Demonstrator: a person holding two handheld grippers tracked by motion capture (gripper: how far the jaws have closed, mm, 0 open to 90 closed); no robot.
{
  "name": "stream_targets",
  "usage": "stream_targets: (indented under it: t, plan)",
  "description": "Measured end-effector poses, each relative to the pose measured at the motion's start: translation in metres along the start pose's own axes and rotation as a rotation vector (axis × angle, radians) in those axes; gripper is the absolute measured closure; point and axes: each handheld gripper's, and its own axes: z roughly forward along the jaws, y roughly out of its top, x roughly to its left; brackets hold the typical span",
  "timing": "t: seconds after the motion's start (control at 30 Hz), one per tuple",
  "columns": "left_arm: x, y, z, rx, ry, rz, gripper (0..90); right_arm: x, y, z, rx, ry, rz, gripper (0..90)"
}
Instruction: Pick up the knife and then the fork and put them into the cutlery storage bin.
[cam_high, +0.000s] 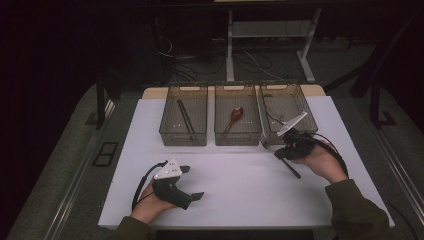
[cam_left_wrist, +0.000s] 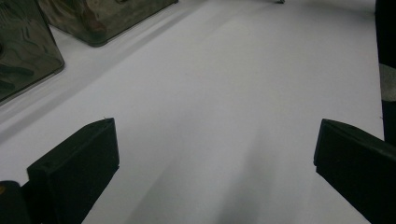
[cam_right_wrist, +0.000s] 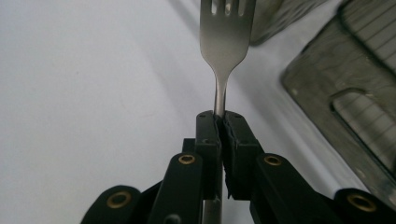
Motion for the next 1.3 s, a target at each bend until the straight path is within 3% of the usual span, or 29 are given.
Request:
stream_targets:
  t: [0.57,0.93,1.3]
  plan:
    - [0.0,0.0,0.0,-0.001,-0.001,-0.002,0.0,-0.03,-0.022,-0.026,-0.268,0.009,0.147,84.2]
    - [0.001,0.0,0.001,0.0,0.0,-0.005,0.0,-0.045,-0.037,-0.052,-0.494,-0.043,0.225,84.1]
    - [0.002,-0.001,0.001,0.001,0.001,-0.008,0.0,-0.056,-0.037,-0.077,-0.602,-0.116,0.247,84.1]
